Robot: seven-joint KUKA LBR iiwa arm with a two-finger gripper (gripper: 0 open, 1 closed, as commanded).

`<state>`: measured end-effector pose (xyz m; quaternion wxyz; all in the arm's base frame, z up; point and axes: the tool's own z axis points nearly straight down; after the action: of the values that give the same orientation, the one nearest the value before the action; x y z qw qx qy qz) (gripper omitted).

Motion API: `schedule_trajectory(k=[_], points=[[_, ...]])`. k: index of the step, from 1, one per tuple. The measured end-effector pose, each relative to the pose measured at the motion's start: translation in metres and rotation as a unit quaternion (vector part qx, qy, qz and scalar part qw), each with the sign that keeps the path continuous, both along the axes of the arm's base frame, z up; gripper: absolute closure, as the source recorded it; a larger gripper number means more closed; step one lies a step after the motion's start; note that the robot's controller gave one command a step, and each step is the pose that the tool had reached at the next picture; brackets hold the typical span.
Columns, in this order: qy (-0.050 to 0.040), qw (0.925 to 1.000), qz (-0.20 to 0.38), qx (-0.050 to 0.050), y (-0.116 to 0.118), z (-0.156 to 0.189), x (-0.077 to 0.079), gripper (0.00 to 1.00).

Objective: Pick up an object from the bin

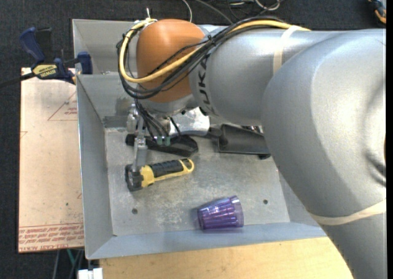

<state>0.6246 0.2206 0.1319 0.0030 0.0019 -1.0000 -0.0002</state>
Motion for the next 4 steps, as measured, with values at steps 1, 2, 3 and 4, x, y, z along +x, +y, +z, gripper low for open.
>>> schedule_trajectory(k=[1,2,3,4], points=[[-0.0037,1.0000,-0.002,0.001,-0.001,0.005,0.002,0.00],[-0.0029,0.9960,0.089,0.002,-0.055,-0.061,-0.037,0.00],[-0.0063,0.9934,0.114,0.002,-0.051,-0.013,-0.042,0.00],[-0.0019,0.9925,0.122,0.003,-0.064,-0.033,-0.057,0.00]])
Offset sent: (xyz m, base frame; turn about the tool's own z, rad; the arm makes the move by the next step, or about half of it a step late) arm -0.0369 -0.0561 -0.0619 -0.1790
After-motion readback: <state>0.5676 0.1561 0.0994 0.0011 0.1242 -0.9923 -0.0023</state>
